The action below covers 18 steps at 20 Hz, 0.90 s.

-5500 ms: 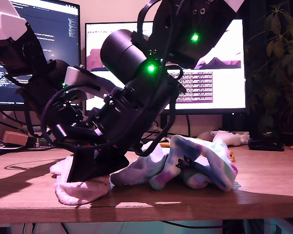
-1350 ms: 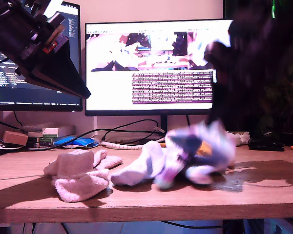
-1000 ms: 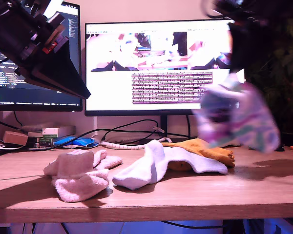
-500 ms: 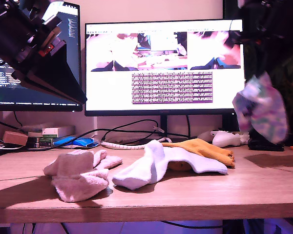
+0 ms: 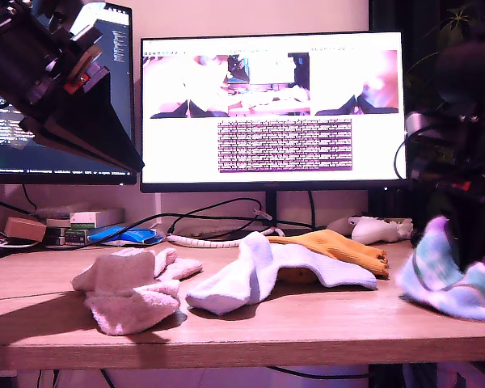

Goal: Pair up the socks based on colour and pattern, by placing them on top of one another

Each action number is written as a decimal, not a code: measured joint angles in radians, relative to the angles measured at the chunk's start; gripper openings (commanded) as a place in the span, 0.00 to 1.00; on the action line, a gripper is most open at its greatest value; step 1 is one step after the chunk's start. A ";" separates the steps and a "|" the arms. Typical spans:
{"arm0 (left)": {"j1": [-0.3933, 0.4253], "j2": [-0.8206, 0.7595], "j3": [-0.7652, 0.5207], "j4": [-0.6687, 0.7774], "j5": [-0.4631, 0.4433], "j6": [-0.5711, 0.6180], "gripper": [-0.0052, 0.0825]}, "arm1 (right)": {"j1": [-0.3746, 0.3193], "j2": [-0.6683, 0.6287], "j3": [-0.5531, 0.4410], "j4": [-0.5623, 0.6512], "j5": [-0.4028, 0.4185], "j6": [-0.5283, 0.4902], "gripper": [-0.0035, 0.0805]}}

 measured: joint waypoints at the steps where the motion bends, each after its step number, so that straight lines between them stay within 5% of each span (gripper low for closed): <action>1: 0.000 0.000 0.000 0.007 0.000 0.000 0.03 | -0.003 -0.004 0.006 -0.014 -0.047 0.008 0.03; 7: 0.000 0.000 0.000 0.026 0.000 0.000 0.03 | -0.005 -0.006 0.017 0.003 -0.064 0.009 0.45; 15: 0.000 0.000 0.000 0.019 0.000 0.000 0.03 | 0.008 -0.051 0.218 -0.133 -0.089 -0.009 0.45; 18: 0.000 0.000 0.000 0.020 0.000 0.000 0.03 | 0.079 -0.071 0.239 -0.143 -0.127 -0.015 0.45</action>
